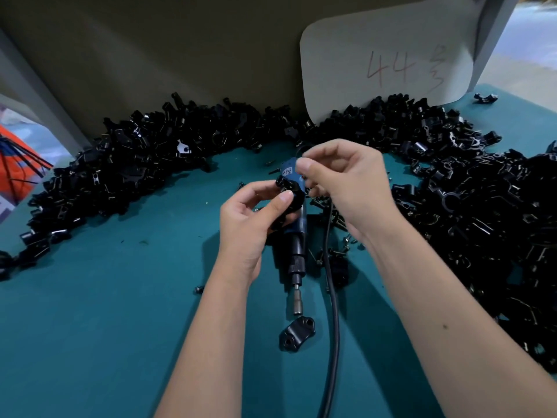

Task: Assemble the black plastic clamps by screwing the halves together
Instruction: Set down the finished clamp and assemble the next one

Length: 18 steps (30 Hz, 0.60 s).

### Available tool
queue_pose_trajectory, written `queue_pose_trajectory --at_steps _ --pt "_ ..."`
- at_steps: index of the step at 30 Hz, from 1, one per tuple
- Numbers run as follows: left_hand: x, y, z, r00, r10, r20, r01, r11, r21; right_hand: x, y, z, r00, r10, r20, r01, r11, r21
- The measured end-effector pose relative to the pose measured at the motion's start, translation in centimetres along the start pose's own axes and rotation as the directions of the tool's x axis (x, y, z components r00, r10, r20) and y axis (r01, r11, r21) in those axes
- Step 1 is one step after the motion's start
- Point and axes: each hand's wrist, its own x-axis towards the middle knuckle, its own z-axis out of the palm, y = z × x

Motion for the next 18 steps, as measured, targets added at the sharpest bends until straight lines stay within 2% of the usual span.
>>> queue_pose_trajectory --at_steps 6,14,18 --pt "0.1 -0.3 -0.2 1.0 0.01 0.023 -0.01 1.0 0.014 -0.7 0.9 1.9 0.997 -0.058 -0.052 0.06 0.998 0.03" --pt "0.1 -0.2 -0.1 1.0 -0.02 0.002 0.02 0.999 -0.027 -0.6 1.3 1.6 0.995 -0.088 -0.048 0.086 0.995 -0.042" --pt "0.2 -0.3 -0.1 1.0 -0.016 -0.004 0.016 1.0 0.004 -0.8 1.7 2.1 0.98 -0.136 -0.142 0.124 0.988 -0.093"
